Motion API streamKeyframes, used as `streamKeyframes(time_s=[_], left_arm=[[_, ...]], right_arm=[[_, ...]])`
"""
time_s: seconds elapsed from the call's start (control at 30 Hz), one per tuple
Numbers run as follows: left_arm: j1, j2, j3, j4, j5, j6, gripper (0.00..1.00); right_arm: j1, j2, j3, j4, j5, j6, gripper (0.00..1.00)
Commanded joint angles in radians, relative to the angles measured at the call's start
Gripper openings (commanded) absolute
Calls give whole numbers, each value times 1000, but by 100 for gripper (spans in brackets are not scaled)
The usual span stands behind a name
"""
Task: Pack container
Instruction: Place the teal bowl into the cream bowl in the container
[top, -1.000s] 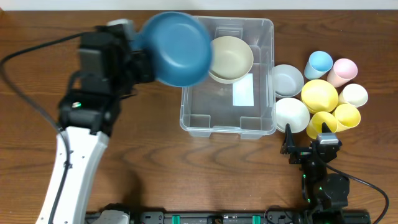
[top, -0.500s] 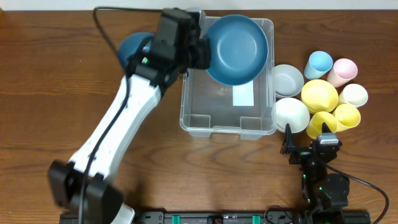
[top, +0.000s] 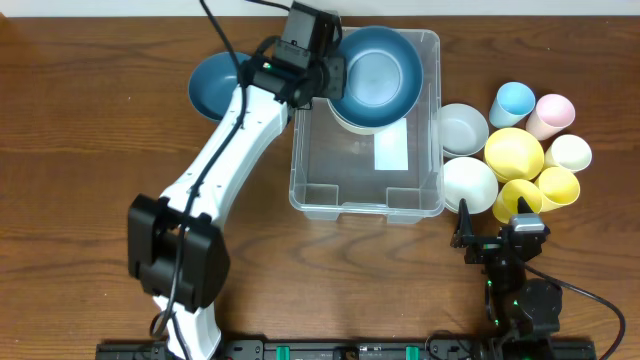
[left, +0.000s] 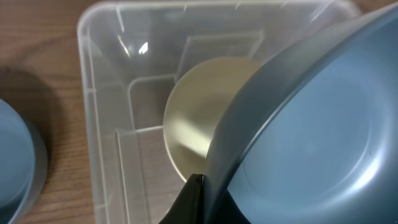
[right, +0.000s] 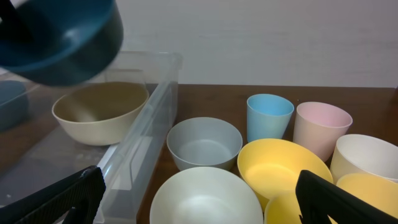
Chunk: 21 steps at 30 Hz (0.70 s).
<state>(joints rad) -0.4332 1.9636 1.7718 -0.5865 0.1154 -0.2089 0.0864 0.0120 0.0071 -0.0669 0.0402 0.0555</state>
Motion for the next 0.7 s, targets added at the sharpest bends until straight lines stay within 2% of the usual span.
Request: streamKeyframes(time_s=[0.0,0.3,0.33,0.37,0.4,0.43,0.47,0.53,0.67], left_arm=[[-2,44,26,14,-31,10,6],[-2,79,26,72,-31,10,6],[-2,79,26,72,-31,10,8],[-2,79,26,72,-31,10,15],[-2,79,26,72,-31,10,25],[-2,79,26,72,-31,10,42],[-2,79,26,72,-30,10,48],[-2,79,26,72,-30,10,52],[-2,64,26,70,-31,10,52]], right_arm=[[-11,-6,-2,-4,0,-12,99],[-11,-6,-2,-4,0,-12,99],[-11,-6,-2,-4,0,-12,99],[-11,-6,-2,-4,0,-12,99],[-11,-6,-2,-4,0,-12,99],[-11,-6,-2,-4,0,-12,99],[-11,-6,-2,-4,0,-12,99],[-11,-6,-2,-4,0,-12,99],[-11,-6,-2,-4,0,-12,99]])
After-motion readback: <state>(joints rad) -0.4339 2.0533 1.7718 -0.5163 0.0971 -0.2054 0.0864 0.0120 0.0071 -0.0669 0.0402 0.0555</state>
